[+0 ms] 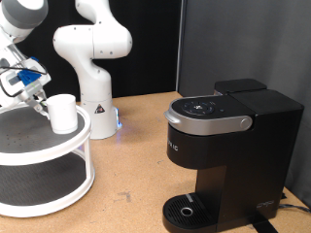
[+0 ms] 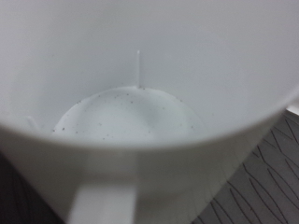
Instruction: Make a cup of coffee with the keurig machine
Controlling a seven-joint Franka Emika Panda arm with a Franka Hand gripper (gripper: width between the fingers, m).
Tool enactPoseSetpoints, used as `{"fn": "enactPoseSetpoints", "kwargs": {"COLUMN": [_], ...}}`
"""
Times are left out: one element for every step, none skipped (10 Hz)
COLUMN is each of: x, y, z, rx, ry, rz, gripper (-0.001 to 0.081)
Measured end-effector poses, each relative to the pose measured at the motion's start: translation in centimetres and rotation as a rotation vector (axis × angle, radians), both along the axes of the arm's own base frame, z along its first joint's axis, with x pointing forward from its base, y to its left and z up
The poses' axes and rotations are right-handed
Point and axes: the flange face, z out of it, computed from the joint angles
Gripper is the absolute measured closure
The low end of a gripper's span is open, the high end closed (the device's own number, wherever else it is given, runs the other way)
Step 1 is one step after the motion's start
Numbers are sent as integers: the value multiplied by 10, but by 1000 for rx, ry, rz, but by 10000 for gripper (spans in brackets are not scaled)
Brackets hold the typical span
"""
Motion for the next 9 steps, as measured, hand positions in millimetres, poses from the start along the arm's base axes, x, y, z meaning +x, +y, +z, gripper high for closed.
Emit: {"fn": "enactPoseSetpoints", "kwargs": {"x": [0,1,1,0,-1,-3,-4,-5,-7], "y": [0,-2,-3,-4,-5,-6,-6,-6,-4], "z": [0,1,2,5,11,20,30,40,48], "rx": [-1,-4,-7,-3,8,24,40,53,58], "ry": [-1,3,10,19,24,24,23,24,26], "rz": [-3,-20,-42,-54,-55,-55,-53,-49,-44], "gripper": [567,733,732,732,732,732,732,732,732]}}
